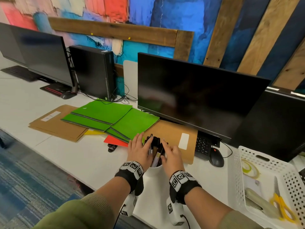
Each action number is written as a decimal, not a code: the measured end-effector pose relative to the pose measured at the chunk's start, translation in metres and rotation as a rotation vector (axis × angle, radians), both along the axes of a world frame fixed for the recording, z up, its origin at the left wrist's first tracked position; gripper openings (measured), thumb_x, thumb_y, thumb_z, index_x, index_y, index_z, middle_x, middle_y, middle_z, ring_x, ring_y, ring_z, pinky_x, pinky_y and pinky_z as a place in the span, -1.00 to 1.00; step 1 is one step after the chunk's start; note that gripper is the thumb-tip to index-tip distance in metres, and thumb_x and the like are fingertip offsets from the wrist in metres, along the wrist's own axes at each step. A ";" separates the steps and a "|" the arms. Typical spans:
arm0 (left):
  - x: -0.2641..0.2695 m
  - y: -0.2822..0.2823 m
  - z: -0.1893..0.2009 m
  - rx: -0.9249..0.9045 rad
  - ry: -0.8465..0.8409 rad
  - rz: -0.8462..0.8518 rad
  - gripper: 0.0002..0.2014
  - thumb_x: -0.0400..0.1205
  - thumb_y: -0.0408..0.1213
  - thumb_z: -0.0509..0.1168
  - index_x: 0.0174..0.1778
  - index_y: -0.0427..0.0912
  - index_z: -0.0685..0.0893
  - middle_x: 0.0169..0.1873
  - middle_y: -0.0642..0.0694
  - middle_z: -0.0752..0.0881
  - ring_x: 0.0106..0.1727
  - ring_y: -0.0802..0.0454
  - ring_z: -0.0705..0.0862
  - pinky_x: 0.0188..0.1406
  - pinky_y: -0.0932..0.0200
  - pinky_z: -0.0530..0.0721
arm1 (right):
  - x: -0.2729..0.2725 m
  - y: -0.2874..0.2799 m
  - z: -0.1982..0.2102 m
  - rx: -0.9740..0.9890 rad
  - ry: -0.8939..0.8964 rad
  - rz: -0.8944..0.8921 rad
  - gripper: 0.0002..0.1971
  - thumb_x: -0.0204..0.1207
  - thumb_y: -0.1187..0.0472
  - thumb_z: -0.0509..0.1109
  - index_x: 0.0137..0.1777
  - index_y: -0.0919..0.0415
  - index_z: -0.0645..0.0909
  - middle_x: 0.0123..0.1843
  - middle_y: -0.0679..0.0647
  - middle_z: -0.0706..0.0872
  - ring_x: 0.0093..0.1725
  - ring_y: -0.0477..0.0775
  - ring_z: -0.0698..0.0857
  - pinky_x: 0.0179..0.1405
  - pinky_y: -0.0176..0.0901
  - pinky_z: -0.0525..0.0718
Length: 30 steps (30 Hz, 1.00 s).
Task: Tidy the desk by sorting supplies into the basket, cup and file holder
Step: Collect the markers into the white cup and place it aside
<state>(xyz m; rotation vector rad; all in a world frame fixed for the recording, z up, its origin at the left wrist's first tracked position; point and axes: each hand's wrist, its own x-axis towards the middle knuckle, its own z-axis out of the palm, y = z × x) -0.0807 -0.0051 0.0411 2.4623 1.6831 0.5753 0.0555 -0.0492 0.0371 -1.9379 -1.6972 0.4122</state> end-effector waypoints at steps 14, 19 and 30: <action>-0.030 -0.001 -0.022 -0.468 -0.514 -0.062 0.43 0.08 0.38 0.50 0.66 -0.15 -0.23 0.67 -0.04 -0.02 0.68 0.04 0.01 0.64 0.12 0.07 | 0.011 -0.010 -0.022 -0.218 0.574 -0.027 -0.14 0.33 0.06 0.58 0.57 0.05 0.18 0.39 -0.06 0.46 0.36 -0.05 0.47 0.38 -0.17 0.44; -0.033 0.003 -0.025 -0.649 -0.594 -0.154 0.04 0.22 -0.15 0.66 0.48 0.11 0.11 0.22 0.30 0.50 0.27 0.28 0.52 0.32 0.35 0.48 | 0.008 -0.005 -0.019 -0.325 0.639 0.000 -0.01 0.11 0.08 0.68 0.51 0.01 0.20 0.36 -0.08 0.53 0.37 -0.06 0.51 0.39 -0.18 0.50; -0.031 0.031 -0.032 -0.844 -0.537 -0.325 -0.13 -0.11 -0.11 0.60 0.13 0.23 0.39 0.26 -0.07 0.63 0.33 -0.07 0.61 0.34 -0.16 0.60 | -0.007 -0.002 -0.015 -0.350 0.700 -0.028 0.15 -0.07 0.12 0.73 0.52 0.10 0.15 0.28 -0.07 0.55 0.34 -0.03 0.54 0.39 -0.07 0.55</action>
